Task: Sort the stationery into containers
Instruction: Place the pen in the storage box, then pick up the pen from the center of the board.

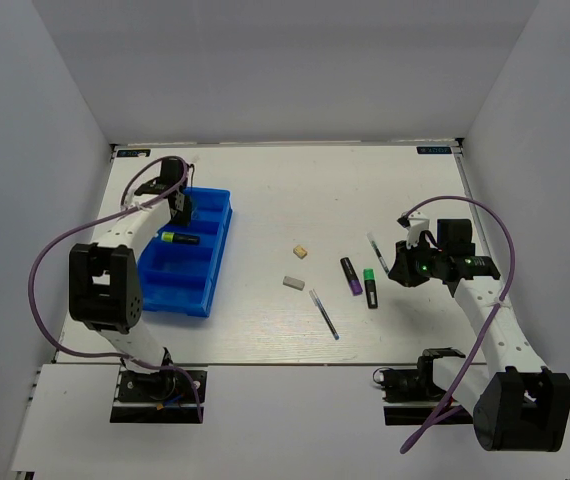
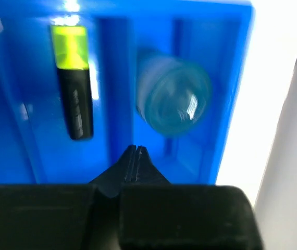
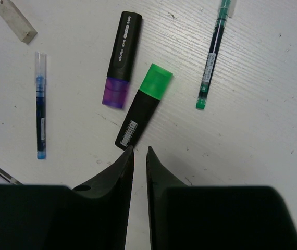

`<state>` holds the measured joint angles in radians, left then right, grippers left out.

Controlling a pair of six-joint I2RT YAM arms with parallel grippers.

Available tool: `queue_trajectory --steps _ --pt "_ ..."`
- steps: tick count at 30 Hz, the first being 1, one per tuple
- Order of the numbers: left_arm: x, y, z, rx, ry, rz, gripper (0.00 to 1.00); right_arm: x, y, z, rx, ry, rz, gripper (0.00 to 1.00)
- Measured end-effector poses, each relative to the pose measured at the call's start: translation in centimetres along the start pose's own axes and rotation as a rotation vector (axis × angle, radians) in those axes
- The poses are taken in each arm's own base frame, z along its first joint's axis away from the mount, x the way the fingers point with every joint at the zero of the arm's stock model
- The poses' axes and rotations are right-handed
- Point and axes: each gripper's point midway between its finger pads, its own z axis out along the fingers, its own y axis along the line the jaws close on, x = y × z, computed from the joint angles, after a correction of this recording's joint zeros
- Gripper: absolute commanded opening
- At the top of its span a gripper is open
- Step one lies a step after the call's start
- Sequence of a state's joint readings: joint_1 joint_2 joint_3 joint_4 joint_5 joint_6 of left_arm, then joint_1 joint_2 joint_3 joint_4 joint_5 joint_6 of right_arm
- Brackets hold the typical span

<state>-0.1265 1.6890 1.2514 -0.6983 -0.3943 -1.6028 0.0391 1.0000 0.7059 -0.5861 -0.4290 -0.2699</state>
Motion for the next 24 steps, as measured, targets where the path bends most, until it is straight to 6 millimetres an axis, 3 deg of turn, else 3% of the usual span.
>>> queue_trajectory --steps 3,5,6,8,10,11,12,13,15,16,17,18,19,21,23,24 --pt "1.4 -1.0 -1.5 0.061 0.052 0.122 0.0 0.0 0.0 0.0 -0.001 0.0 0.0 0.14" --pt "3.5 -2.6 -3.5 0.138 0.118 0.253 0.02 0.0 0.1 0.0 -0.004 -0.001 0.0 0.15" --pt "5.3 -3.7 -5.3 0.204 0.172 0.358 0.21 0.0 0.1 0.0 -0.007 -0.001 0.0 0.26" --pt "8.5 -4.9 -8.0 0.323 0.261 0.519 0.49 0.1 0.3 0.0 -0.018 0.002 0.006 0.47" --pt "12.9 -4.2 -11.2 0.461 0.386 0.764 0.68 0.4 0.7 0.0 -0.04 0.016 0.015 0.62" --pt "14.9 -3.1 -12.6 0.507 0.448 0.883 0.74 0.5 0.9 0.1 -0.055 0.027 0.021 0.62" --pt "16.5 -1.7 -13.5 0.541 0.499 0.996 0.74 0.5 1.0 0.1 -0.063 0.036 0.028 0.62" --pt "18.4 0.0 -14.6 0.578 0.56 1.121 0.74 0.6 1.1 0.2 -0.068 0.044 0.034 0.53" --pt "21.1 3.3 -15.9 0.619 0.661 1.321 0.47 0.7 1.0 0.5 -0.061 0.063 0.044 0.44" --pt "22.4 5.3 -16.5 0.626 0.71 1.42 0.29 0.7 0.8 0.6 -0.05 0.074 0.054 0.28" --pt "23.3 7.0 -16.9 0.63 0.748 1.495 0.0 0.7 0.5 0.8 -0.03 0.087 0.062 0.14" --pt "23.9 8.1 -17.0 0.64 0.769 1.554 0.0 0.7 0.0 1.0 -0.003 0.1 0.073 0.02" --pt "24.9 9.9 -17.2 0.634 0.797 1.623 0.0 0.6 -0.4 1.1 0.024 0.113 0.083 0.0" --pt "26.4 12.2 -17.6 0.629 0.83 1.712 0.0 0.5 -1.4 1.4 0.08 0.133 0.114 0.0" --pt "27.8 13.1 -17.6 0.613 0.832 1.759 0.13 0.5 -2.0 1.6 0.117 0.138 0.139 0.01" --pt "28.8 13.0 -17.8 0.615 0.828 1.769 0.19 0.6 -2.0 1.7 0.125 0.14 0.149 0.09"
